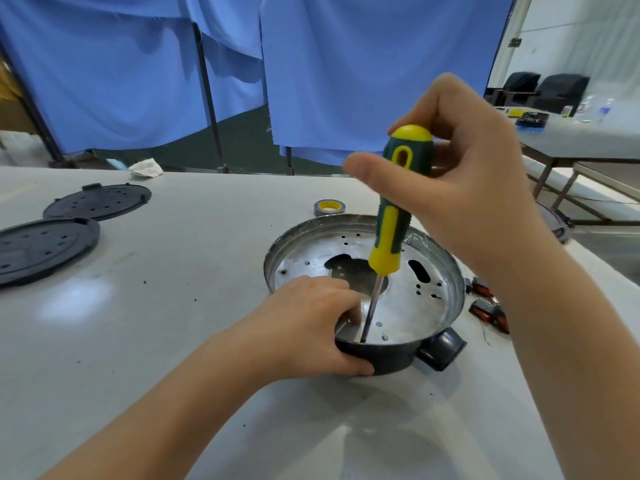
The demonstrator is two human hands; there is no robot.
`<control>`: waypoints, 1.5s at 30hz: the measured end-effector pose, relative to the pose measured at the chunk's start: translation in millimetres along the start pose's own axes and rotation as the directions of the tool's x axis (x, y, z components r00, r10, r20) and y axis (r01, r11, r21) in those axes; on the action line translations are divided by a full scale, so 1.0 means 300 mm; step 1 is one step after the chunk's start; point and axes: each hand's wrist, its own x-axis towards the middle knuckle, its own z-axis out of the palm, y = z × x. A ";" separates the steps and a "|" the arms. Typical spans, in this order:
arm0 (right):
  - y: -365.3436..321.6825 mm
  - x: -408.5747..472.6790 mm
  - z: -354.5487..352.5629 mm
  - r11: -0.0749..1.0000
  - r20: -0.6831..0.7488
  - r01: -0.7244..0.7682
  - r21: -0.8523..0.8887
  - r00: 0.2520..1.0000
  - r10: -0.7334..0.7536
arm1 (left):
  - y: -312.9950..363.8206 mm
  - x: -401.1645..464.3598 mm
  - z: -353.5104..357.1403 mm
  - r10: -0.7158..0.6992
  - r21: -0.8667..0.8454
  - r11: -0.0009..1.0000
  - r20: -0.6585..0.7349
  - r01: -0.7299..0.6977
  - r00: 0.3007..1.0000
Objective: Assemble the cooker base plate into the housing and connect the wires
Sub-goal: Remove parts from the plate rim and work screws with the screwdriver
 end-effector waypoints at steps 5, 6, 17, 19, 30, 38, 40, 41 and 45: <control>0.011 -0.010 0.038 0.982 -0.084 0.005 -0.186 0.996 -0.021 | 0.001 0.002 0.005 -0.002 0.022 1.000 -0.004 0.002 1.000; 0.007 -0.009 0.041 0.999 -0.036 -0.019 -0.036 0.999 0.018 | 0.001 0.000 0.005 0.000 0.026 1.000 -0.004 0.000 1.000; 0.018 0.031 -0.011 0.657 0.461 -0.433 0.617 0.876 0.144 | 0.004 0.002 0.003 -0.005 0.029 1.000 -0.008 0.005 1.000; 0.023 0.017 0.000 0.854 0.373 -0.271 0.444 0.923 0.099 | 0.003 0.003 0.004 -0.006 0.018 1.000 -0.006 0.006 1.000; 0.017 0.001 0.024 0.909 -0.114 -0.031 -0.415 0.993 -0.018 | 0.005 0.002 0.004 -0.019 0.031 0.999 -0.006 0.019 1.000; 0.038 0.027 0.008 0.628 0.500 -0.425 0.651 0.863 0.066 | 0.004 0.005 0.005 -0.032 0.029 0.999 0.028 0.031 0.999; 0.038 0.013 0.009 0.681 0.449 -0.364 0.636 0.892 0.057 | 0.005 0.005 0.006 -0.020 0.040 0.999 0.004 0.019 1.000; 0.033 0.011 0.015 0.717 0.410 -0.329 0.615 0.910 0.065 | 0.006 0.004 0.006 -0.014 0.037 0.999 -0.013 0.014 1.000; -0.003 0.009 0.041 0.902 0.178 -0.145 0.408 0.981 0.077 | 0.004 0.002 0.008 0.006 0.028 1.000 -0.030 -0.005 1.000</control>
